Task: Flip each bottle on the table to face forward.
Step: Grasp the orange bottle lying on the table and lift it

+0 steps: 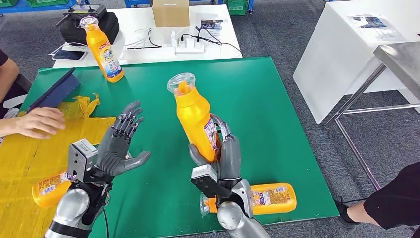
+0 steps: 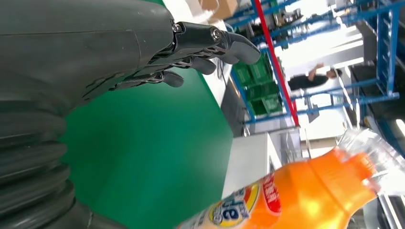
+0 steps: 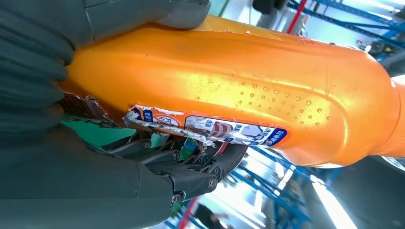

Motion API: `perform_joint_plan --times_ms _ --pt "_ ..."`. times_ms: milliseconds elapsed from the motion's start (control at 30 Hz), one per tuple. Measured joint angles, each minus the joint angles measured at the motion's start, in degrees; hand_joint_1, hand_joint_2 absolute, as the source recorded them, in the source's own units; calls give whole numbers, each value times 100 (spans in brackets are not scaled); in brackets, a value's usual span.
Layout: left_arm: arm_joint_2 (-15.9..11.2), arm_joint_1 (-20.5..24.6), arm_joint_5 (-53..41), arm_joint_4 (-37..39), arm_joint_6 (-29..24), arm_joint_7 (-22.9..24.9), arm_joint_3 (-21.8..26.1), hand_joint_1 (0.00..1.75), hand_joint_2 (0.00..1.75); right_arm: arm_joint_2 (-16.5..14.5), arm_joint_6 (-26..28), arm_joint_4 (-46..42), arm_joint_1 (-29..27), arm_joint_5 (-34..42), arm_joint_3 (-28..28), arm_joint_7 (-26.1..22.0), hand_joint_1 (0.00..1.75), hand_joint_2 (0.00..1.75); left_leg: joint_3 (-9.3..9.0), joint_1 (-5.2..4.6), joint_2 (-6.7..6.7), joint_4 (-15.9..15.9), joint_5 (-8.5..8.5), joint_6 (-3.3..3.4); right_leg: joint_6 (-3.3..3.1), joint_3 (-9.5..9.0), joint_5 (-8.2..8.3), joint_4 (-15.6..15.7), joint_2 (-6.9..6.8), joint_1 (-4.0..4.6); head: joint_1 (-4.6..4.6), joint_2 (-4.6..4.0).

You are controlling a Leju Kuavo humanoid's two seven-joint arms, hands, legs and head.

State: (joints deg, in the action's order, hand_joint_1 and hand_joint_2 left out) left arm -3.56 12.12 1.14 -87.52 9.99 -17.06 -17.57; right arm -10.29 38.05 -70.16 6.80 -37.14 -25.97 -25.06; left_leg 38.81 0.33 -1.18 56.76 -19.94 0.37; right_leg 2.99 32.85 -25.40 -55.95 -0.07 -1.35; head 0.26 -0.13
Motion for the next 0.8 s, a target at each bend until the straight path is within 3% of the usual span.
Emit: perform_joint_plan --times_ms 133,433,700,733,800 --pt "0 48 106 0 142 13 -88 0 175 5 72 -33 6 -649 -52 54 175 175 0 1 1 0 0 0 0 0 0 -1 0 1 0 0" --pt "1 185 125 1 347 15 -335 0 175 -288 82 -26 20 -3489 117 4 175 175 0 2 0 0 0 -1 -1 2 -1 -1 0 1 0 0" --pt "1 250 162 4 400 32 -510 1 175 -440 86 58 130 -3876 118 246 175 175 0 1 0 0 0 0 0 0 0 -1 0 1 0 0" --pt "1 249 183 4 417 32 -519 11 175 -440 86 89 156 -3886 87 296 175 175 0 1 0 0 0 0 0 0 0 -1 0 1 0 0" --pt "1 249 226 4 449 31 -535 99 175 -440 86 154 198 -3909 25 372 175 175 0 1 0 0 0 0 0 0 0 -1 0 1 0 0"
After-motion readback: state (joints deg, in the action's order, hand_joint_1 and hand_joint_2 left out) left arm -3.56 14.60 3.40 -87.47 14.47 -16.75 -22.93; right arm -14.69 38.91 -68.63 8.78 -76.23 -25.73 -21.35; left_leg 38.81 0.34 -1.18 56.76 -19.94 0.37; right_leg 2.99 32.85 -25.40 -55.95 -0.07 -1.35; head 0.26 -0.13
